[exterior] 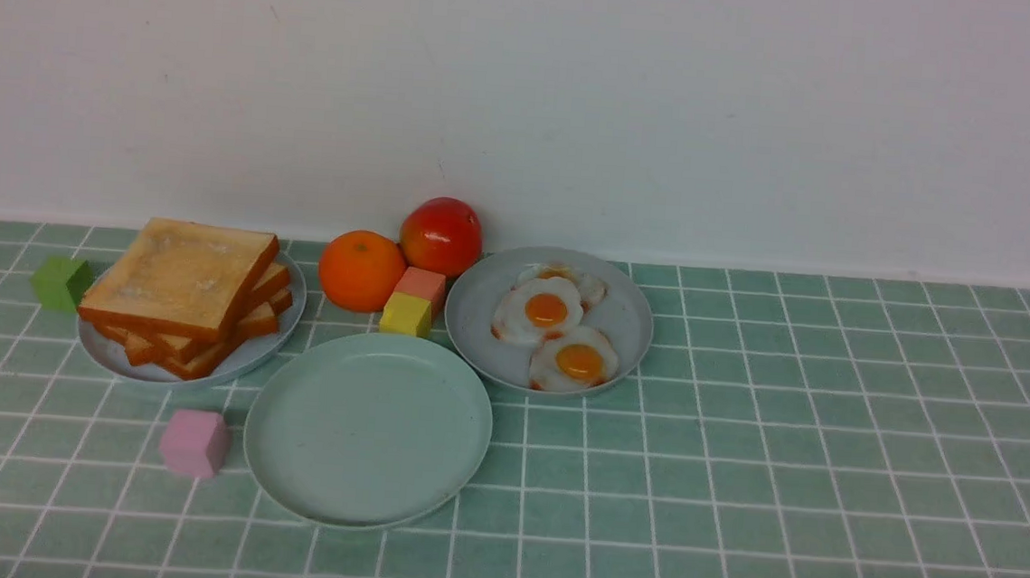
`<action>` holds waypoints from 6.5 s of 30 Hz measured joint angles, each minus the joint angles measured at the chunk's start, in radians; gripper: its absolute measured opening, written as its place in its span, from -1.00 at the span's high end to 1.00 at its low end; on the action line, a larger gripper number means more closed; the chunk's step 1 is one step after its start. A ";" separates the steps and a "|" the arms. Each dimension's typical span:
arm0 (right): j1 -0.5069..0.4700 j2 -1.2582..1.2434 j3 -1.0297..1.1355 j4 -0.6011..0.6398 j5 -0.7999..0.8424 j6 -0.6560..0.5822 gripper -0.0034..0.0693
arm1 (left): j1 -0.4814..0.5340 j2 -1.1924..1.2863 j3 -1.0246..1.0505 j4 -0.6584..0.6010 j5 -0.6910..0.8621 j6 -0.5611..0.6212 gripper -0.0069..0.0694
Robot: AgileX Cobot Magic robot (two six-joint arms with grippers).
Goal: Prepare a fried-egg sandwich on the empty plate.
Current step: Use the left arm to grab a slice of bread, then use the left arm to put a slice of bread into the empty plate in the middle, then use the right arm to grab a fried egg
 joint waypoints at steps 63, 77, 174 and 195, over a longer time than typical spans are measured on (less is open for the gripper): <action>0.000 0.139 -0.325 0.425 0.140 0.044 0.59 | -0.135 1.288 -0.993 -0.127 0.272 0.202 0.82; 0.046 0.605 -0.870 0.363 0.614 -0.131 0.91 | -0.139 1.834 -1.401 0.113 0.143 0.207 0.01; 0.198 1.845 -1.485 0.662 0.511 -0.364 0.55 | -0.651 0.613 -0.663 0.176 -0.022 -0.026 0.85; 0.191 2.479 -2.103 0.671 0.488 -0.141 0.00 | -0.651 0.511 -0.609 0.224 -0.029 -0.101 0.85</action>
